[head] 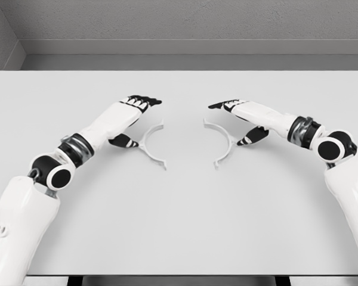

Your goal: Assemble PVC drainage pipe clamps

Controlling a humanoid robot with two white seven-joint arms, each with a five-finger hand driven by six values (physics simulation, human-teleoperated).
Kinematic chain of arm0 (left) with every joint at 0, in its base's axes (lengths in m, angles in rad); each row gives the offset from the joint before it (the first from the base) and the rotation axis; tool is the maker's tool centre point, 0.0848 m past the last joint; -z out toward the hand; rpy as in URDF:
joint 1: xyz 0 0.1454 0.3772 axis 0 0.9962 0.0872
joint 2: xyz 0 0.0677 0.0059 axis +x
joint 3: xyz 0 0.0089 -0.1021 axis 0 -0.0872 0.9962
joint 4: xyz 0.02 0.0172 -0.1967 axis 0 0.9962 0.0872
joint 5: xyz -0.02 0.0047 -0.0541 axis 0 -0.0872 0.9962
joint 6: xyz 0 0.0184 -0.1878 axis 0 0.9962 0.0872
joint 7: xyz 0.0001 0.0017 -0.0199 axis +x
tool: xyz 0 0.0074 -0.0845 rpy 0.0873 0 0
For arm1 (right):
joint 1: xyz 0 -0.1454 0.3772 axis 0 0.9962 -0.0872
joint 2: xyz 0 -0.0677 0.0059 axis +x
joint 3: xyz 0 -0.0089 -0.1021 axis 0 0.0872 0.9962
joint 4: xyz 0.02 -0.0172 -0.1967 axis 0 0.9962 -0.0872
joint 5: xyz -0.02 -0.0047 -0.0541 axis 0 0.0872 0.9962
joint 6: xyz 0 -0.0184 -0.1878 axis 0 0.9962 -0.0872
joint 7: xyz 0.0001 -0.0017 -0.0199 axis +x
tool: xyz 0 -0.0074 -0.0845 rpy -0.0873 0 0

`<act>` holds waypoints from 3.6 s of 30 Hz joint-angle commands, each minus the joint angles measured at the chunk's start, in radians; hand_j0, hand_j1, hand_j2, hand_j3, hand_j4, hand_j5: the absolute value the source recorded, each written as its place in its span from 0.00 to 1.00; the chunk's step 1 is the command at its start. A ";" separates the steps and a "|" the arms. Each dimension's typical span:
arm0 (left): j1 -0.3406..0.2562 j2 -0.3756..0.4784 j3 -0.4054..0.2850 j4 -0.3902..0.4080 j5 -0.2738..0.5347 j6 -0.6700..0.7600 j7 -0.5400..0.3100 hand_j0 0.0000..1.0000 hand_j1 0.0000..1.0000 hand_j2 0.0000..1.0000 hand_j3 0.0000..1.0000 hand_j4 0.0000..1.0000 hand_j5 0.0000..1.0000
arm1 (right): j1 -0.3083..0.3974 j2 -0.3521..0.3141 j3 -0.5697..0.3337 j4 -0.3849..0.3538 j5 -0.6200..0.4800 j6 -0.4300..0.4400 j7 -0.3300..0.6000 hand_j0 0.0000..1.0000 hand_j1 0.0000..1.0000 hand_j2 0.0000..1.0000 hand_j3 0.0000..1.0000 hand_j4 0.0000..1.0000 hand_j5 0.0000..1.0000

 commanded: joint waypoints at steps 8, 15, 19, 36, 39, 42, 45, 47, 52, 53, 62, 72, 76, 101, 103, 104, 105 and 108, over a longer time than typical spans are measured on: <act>-0.008 -0.004 -0.026 0.000 0.004 0.033 0.001 1.00 1.00 1.00 1.00 1.00 1.00 | 0.000 0.000 0.002 -0.001 -0.009 0.001 0.000 1.00 1.00 1.00 1.00 1.00 1.00; -0.009 -0.004 -0.026 0.002 0.004 0.035 0.001 1.00 1.00 1.00 1.00 1.00 1.00 | 0.025 -0.017 0.002 -0.046 -0.017 0.001 0.000 1.00 1.00 1.00 1.00 1.00 1.00; -0.015 -0.003 -0.024 0.008 0.004 0.035 0.001 1.00 1.00 1.00 1.00 1.00 1.00 | 0.048 -0.045 0.000 -0.093 -0.019 0.003 0.000 1.00 1.00 1.00 1.00 1.00 1.00; -0.046 -0.019 -0.026 0.071 0.003 0.037 0.001 1.00 1.00 1.00 1.00 1.00 1.00 | 0.129 -0.130 0.046 -0.261 -0.022 -0.003 0.000 1.00 1.00 1.00 1.00 1.00 1.00; -0.058 -0.022 -0.026 0.086 -0.003 0.038 0.001 1.00 1.00 1.00 1.00 1.00 1.00 | 0.130 -0.129 0.053 -0.283 -0.020 -0.003 0.000 1.00 1.00 1.00 1.00 1.00 1.00; -0.072 -0.022 -0.027 0.096 -0.003 0.069 0.001 1.00 1.00 1.00 1.00 1.00 1.00 | 0.129 -0.129 0.053 -0.299 -0.022 -0.003 0.000 1.00 1.00 1.00 1.00 1.00 1.00; -0.094 -0.022 -0.041 0.117 -0.003 0.072 0.001 1.00 1.00 1.00 1.00 1.00 1.00 | 0.130 -0.129 0.054 -0.320 -0.022 -0.003 0.000 1.00 1.00 1.00 1.00 1.00 1.00; -0.101 -0.036 -0.043 0.119 -0.003 0.073 0.001 1.00 1.00 1.00 1.00 1.00 1.00 | 0.129 -0.129 0.060 -0.326 -0.020 -0.003 0.000 1.00 1.00 1.00 1.00 1.00 1.00; -0.110 -0.055 -0.055 0.125 -0.003 0.073 0.001 1.00 1.00 1.00 1.00 1.00 1.00 | 0.126 -0.118 0.073 -0.328 -0.020 -0.002 0.000 1.00 1.00 1.00 1.00 1.00 1.00; -0.113 -0.056 -0.056 0.131 -0.003 0.073 0.001 1.00 1.00 1.00 1.00 1.00 1.00 | 0.124 -0.117 0.080 -0.328 -0.020 0.000 0.000 1.00 1.00 1.00 1.00 1.00 1.00; -0.123 -0.062 -0.067 0.145 -0.003 0.075 0.001 1.00 1.00 1.00 1.00 1.00 1.00 | 0.124 -0.094 0.108 -0.351 -0.020 0.004 0.000 1.00 1.00 1.00 1.00 1.00 1.00; -0.123 -0.075 -0.076 0.140 -0.003 0.073 0.001 1.00 1.00 1.00 1.00 1.00 1.00 | 0.118 -0.077 0.114 -0.350 -0.009 0.006 0.000 1.00 1.00 1.00 1.00 1.00 1.00; -0.123 -0.076 -0.078 0.134 -0.003 0.073 0.001 1.00 1.00 1.00 1.00 1.00 1.00 | 0.117 -0.065 0.122 -0.348 -0.005 0.010 0.000 1.00 1.00 1.00 1.00 1.00 1.00; -0.117 -0.072 -0.061 0.129 0.001 0.072 0.001 1.00 1.00 1.00 1.00 1.00 1.00 | 0.071 -0.176 0.111 -0.330 0.011 0.003 0.000 1.00 1.00 1.00 1.00 1.00 1.00; -0.115 -0.067 -0.059 0.123 0.003 0.070 0.001 1.00 1.00 1.00 1.00 1.00 1.00 | 0.067 -0.172 0.111 -0.300 0.011 0.004 0.000 1.00 1.00 1.00 1.00 1.00 1.00; -0.114 -0.065 -0.058 0.123 0.003 0.072 0.001 1.00 1.00 1.00 1.00 1.00 1.00 | 0.055 -0.169 0.119 -0.282 0.011 0.004 0.000 1.00 1.00 1.00 1.00 1.00 1.00; -0.114 -0.059 -0.056 0.123 0.003 0.070 0.001 1.00 1.00 1.00 1.00 1.00 1.00 | 0.055 -0.167 0.120 -0.274 0.012 0.004 0.000 1.00 1.00 1.00 1.00 1.00 1.00; -0.112 -0.055 -0.050 0.123 0.006 0.069 0.001 1.00 1.00 1.00 1.00 1.00 1.00 | 0.054 -0.153 0.134 -0.267 0.012 0.004 0.000 1.00 1.00 1.00 1.00 1.00 1.00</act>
